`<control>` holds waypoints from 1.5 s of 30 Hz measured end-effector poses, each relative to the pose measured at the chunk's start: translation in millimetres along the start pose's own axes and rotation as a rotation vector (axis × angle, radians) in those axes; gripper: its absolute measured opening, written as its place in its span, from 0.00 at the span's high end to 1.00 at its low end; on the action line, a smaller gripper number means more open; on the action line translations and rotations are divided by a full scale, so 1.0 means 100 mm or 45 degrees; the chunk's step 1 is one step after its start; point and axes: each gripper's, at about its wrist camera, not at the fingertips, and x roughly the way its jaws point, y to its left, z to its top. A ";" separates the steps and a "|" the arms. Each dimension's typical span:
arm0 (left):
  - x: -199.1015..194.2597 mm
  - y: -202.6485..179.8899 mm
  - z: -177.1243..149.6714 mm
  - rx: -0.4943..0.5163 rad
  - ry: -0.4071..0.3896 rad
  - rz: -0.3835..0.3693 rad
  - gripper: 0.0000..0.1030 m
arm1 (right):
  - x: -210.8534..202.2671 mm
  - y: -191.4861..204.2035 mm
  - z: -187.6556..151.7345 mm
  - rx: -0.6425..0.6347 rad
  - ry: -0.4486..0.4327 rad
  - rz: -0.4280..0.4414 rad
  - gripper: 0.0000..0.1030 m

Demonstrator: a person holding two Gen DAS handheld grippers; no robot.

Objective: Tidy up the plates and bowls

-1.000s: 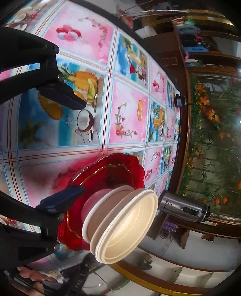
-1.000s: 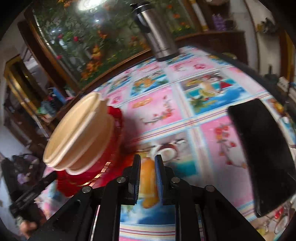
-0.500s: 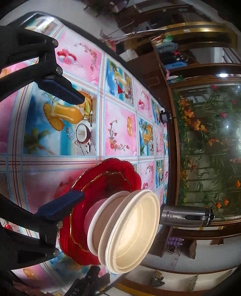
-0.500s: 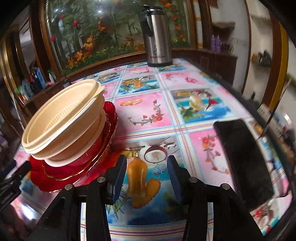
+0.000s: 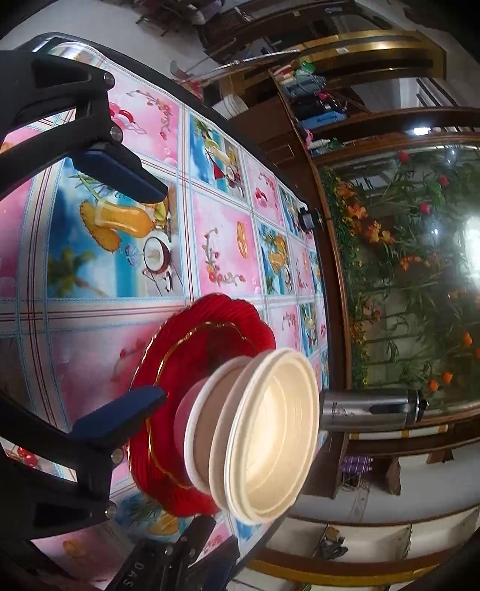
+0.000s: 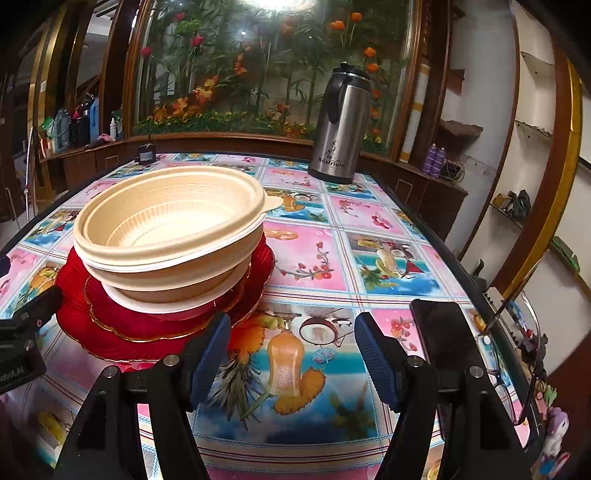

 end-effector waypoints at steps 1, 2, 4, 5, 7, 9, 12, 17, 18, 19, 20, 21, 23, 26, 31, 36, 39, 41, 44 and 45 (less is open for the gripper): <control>-0.02 -0.02 -0.01 0.015 -0.016 0.001 0.04 | 0.01 -0.01 0.00 0.004 0.003 0.011 0.28; -0.04 -0.03 -0.01 0.025 -0.025 -0.004 0.04 | 0.01 -0.01 0.00 0.005 0.004 0.015 0.28; -0.07 -0.06 -0.01 0.046 -0.048 -0.027 0.03 | -0.01 0.01 0.00 -0.007 -0.005 0.012 0.28; -0.06 -0.07 -0.01 0.048 -0.046 -0.027 0.02 | -0.01 0.04 0.00 -0.023 -0.008 0.011 0.28; -0.04 -0.06 0.00 0.037 -0.037 -0.026 0.02 | -0.05 0.11 0.00 -0.064 -0.025 -0.014 0.27; -0.03 -0.04 0.02 0.016 -0.032 -0.036 0.02 | -0.07 0.18 -0.01 -0.101 -0.042 -0.049 0.27; 0.01 0.02 0.07 -0.056 -0.017 -0.105 0.00 | -0.08 0.20 -0.02 -0.116 -0.057 -0.071 0.25; 0.17 0.06 0.14 -0.129 0.067 -0.082 0.00 | -0.05 0.20 -0.01 -0.125 -0.040 -0.080 0.24; 0.19 0.06 0.14 -0.132 0.081 -0.060 0.00 | -0.06 0.21 0.00 -0.132 -0.043 -0.090 0.24; 0.21 0.07 0.14 -0.135 0.092 -0.049 0.00 | -0.06 0.23 0.00 -0.137 -0.044 -0.093 0.24; 0.23 0.08 0.14 -0.142 0.100 -0.049 0.00 | -0.06 0.23 0.00 -0.139 -0.044 -0.094 0.24; 0.23 0.11 0.14 -0.157 0.099 -0.055 0.00 | -0.06 0.23 0.00 -0.139 -0.043 -0.095 0.23; 0.21 0.17 0.13 -0.199 0.085 -0.088 0.00 | -0.06 0.22 0.00 -0.130 -0.040 -0.083 0.23; 0.24 0.21 0.12 -0.224 0.100 -0.096 0.00 | -0.06 0.20 0.00 -0.116 -0.034 -0.068 0.23; 0.18 0.18 0.11 -0.198 0.073 -0.122 0.00 | -0.06 0.20 0.01 -0.119 -0.034 -0.072 0.22; 0.20 0.12 0.15 -0.133 0.101 -0.149 0.00 | -0.04 0.18 0.01 -0.117 -0.031 -0.077 0.21; 0.19 0.12 0.15 -0.121 0.100 -0.104 0.00 | -0.04 0.20 0.00 -0.124 -0.032 -0.093 0.20; 0.18 0.12 0.15 -0.117 0.096 -0.087 0.00 | -0.04 0.21 0.01 -0.127 -0.033 -0.100 0.19; 0.20 0.14 0.15 -0.115 0.111 -0.072 0.00 | -0.05 0.23 0.00 -0.132 -0.034 -0.108 0.19; 0.20 0.15 0.15 -0.122 0.108 -0.067 0.00 | -0.05 0.22 0.00 -0.134 -0.034 -0.109 0.19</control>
